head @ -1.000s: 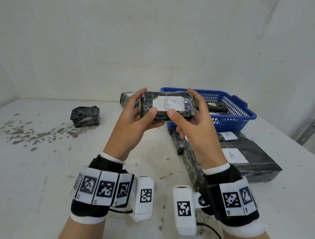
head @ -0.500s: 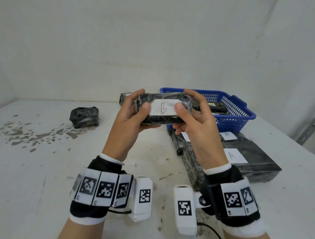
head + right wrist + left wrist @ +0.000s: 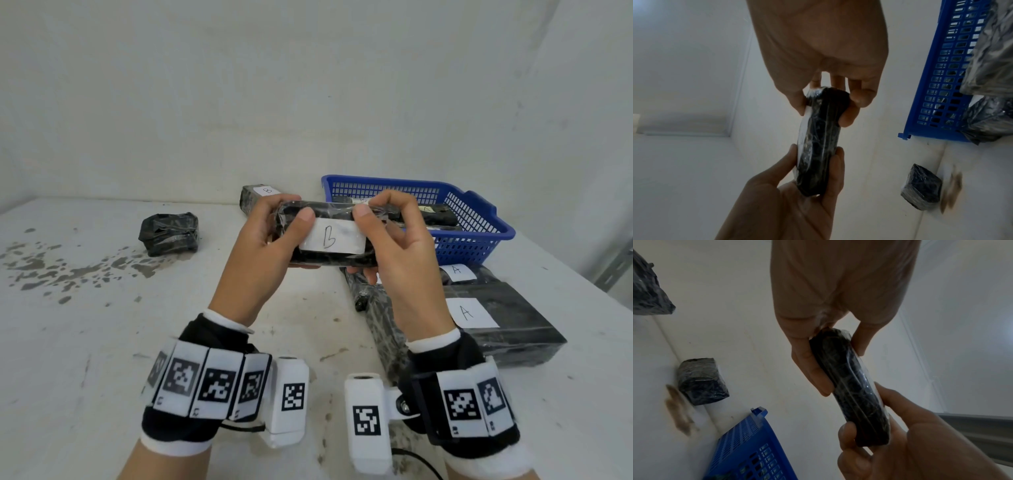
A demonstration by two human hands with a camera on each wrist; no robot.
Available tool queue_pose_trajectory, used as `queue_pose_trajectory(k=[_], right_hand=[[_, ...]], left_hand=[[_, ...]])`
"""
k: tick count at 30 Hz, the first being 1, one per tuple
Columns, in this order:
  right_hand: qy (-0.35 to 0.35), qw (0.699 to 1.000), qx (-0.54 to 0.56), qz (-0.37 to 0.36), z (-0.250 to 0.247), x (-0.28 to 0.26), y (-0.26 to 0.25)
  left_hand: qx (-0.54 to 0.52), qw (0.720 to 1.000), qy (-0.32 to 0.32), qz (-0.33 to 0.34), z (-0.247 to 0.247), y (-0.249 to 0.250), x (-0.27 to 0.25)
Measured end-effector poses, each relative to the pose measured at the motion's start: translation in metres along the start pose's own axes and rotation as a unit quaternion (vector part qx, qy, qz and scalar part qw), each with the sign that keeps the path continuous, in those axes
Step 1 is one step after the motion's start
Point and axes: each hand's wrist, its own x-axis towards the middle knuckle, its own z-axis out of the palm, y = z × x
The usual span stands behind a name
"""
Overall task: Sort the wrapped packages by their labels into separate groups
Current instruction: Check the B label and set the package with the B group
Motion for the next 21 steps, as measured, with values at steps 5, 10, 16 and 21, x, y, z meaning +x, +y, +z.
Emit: queue_pose_trajectory(k=[5,10,16,21], right_hand=[[-0.024,1.000,0.010,0.004,0.0021,-0.0006,0.0032],[-0.033,0.999,-0.013,-0.016,0.0030,-0.0011,0.0076],[-0.003,1.000,-0.003,-0.019,0.0022,0.0009,0.0099],[-0.003,0.999,-0.041,-0.003,0.0013,0.0026,0.0041]], left_hand=[[0.012,1.000,-0.002,0.013,0.0001,-0.0016,-0.0005],[0.044,0.999,0.006,0.029,-0.0004,-0.0028,-0.0003],[0.065,0.996,-0.017,0.053,-0.0044,0.0009,-0.0014],[0.005,0.999,-0.007,0.048,-0.0053,0.0011,0.0007]])
